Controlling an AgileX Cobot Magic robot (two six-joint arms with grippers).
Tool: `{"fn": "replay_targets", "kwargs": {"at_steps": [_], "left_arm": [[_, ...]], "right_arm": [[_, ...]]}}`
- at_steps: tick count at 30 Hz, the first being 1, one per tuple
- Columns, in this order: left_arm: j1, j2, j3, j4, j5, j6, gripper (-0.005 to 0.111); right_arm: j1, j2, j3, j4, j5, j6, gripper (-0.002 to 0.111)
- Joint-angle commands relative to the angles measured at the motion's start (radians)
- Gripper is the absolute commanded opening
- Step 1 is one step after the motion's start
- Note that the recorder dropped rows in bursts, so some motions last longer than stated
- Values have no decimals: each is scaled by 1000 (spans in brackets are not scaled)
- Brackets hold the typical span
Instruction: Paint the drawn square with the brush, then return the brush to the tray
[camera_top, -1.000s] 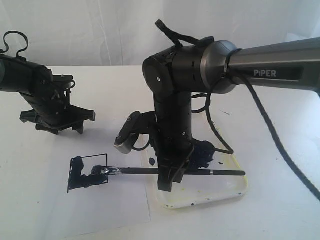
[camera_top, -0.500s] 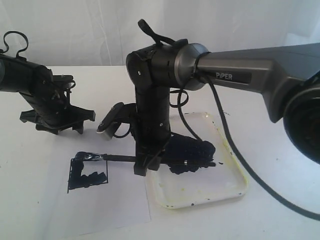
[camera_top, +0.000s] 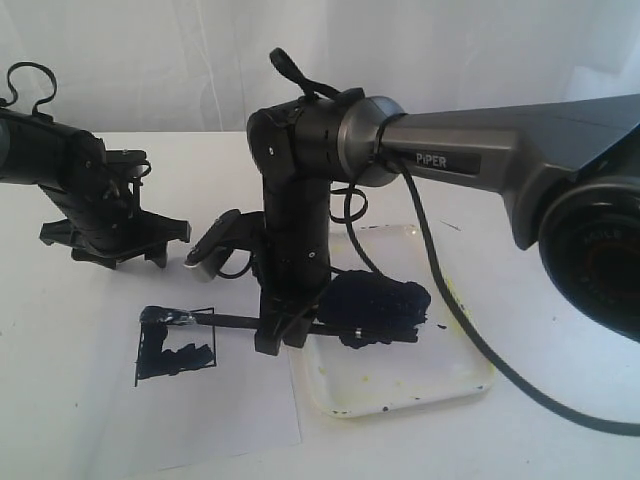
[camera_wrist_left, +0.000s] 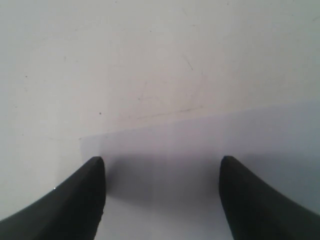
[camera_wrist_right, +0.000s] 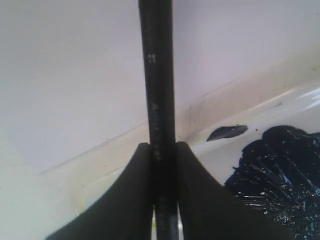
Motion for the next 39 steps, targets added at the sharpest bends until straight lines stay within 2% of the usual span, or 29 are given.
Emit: {"fn": "replay_targets", "kwargs": {"at_steps": [1,34,39], "left_arm": [[-2,13,9,5,53,-2,68],[-2,13,9,5,51,-2,68],[-2,13,9,5,53,-2,68]], "right_arm": [[-11,-3,-6,8,5,-3,0],[-11,3,31,-66,5,14,0],[-11,3,31,-128,5,63,0]]}}
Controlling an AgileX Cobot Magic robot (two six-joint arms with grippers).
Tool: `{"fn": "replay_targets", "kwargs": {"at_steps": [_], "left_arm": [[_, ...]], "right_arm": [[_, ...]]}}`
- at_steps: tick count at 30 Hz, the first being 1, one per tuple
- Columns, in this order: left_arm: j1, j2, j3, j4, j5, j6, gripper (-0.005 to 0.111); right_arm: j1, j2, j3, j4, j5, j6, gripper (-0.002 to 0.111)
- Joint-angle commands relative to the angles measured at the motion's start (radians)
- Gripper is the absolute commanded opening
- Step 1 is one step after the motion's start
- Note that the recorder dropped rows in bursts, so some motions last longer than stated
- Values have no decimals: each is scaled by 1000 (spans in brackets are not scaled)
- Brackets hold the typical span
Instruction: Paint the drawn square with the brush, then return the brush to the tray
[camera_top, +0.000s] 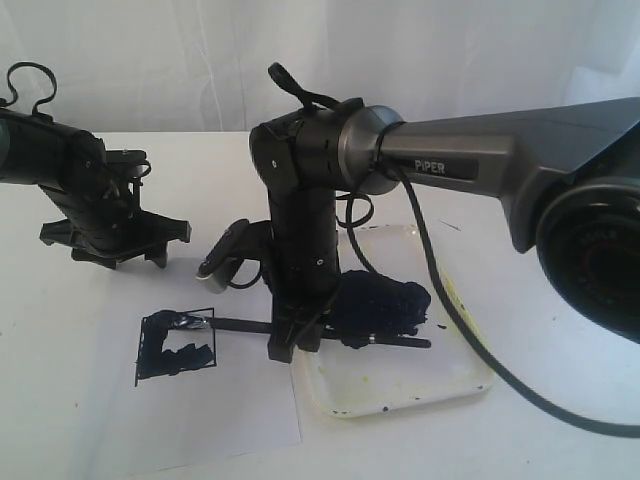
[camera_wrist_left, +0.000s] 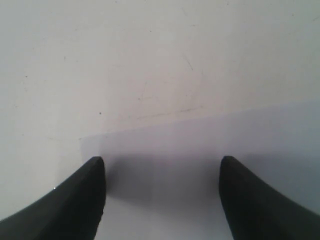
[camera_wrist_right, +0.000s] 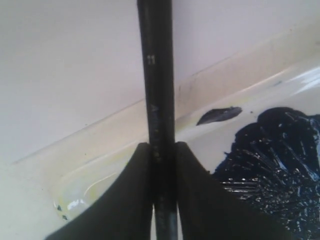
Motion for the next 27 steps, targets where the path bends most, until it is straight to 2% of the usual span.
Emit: {"fn": "replay_targets", "kwargs": {"at_steps": [1,27], "left_arm": [[-2,13,9,5,53,-2,68],[-2,13,9,5,53,-2,68]], "right_arm": [[-11,-3,3,-68,5,50,0],[-11,-3,3,-88,5,40,0]]}}
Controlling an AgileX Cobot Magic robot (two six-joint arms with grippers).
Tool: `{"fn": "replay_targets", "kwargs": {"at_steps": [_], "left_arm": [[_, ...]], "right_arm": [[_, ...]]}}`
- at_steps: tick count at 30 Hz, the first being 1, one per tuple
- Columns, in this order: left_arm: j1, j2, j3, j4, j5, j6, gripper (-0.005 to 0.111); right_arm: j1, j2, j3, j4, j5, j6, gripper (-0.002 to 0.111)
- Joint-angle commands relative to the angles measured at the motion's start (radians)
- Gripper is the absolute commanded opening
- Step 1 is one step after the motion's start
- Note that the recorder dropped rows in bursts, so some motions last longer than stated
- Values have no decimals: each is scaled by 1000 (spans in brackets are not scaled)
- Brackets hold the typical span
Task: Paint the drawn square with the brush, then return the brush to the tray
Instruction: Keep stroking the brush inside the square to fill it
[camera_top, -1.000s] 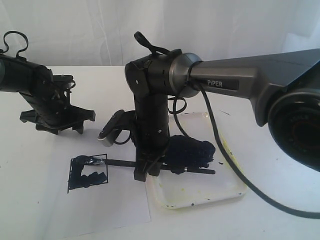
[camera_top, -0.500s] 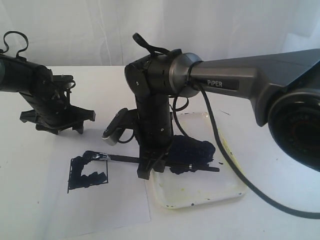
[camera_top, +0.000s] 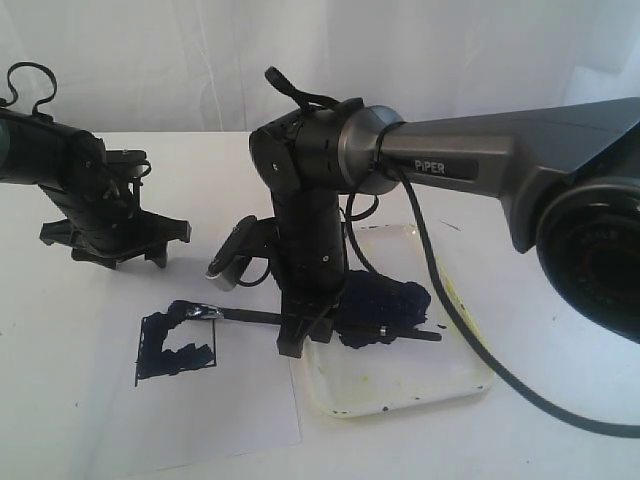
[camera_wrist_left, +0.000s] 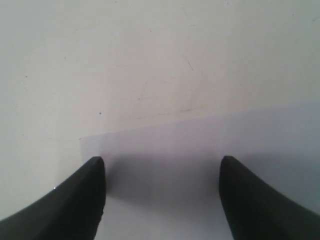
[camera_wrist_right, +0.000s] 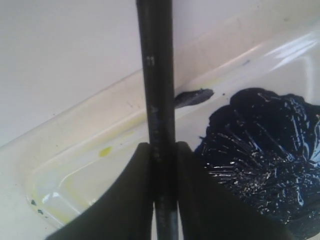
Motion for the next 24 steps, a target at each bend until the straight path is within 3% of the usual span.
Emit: {"fn": "replay_targets", "kwargs": {"at_steps": [1,24], "left_arm": [[-2,13,9,5,53,-2,68],[-2,13,9,5,52,-2,68]], "right_arm": [[-11,-3,3,-14,5,-3,0],[-39,-43,63,-34,5,12,0]]}}
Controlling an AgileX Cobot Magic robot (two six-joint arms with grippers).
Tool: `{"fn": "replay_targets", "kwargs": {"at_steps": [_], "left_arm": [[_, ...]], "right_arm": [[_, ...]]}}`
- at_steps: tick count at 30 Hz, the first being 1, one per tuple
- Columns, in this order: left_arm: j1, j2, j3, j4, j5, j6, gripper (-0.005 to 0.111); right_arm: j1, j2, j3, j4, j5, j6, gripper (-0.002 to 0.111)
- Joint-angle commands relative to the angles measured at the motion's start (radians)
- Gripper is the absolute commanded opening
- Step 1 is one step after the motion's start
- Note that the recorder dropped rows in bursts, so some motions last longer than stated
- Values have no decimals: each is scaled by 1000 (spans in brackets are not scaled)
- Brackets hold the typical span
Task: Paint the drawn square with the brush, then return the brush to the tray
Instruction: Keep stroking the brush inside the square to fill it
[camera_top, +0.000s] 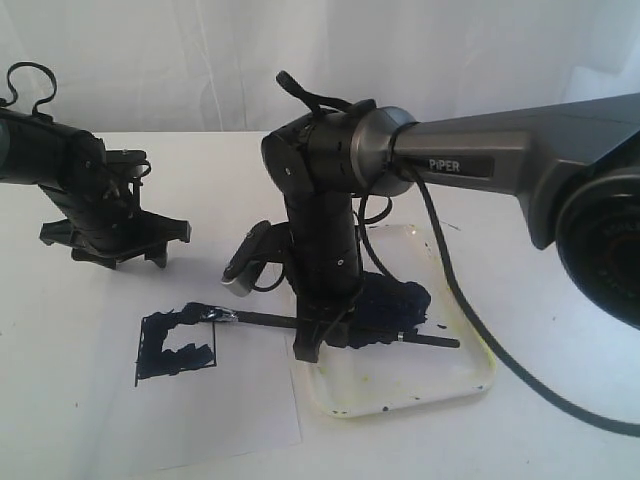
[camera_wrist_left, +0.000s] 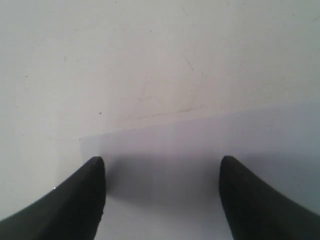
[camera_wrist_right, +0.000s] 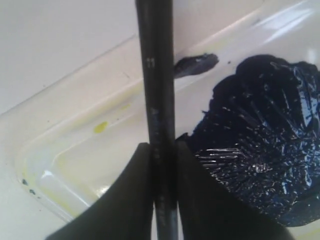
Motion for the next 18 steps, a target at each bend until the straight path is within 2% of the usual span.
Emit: {"fn": "replay_targets", "kwargs": {"at_steps": [1,18], "left_arm": [[-2,13,9,5,52,-2,68],[-2,13,9,5,52,-2,68]], "right_arm": [[-28,-21,5,-15,9,12,0],[-27,-42,51,-13,9,-3,0]]}}
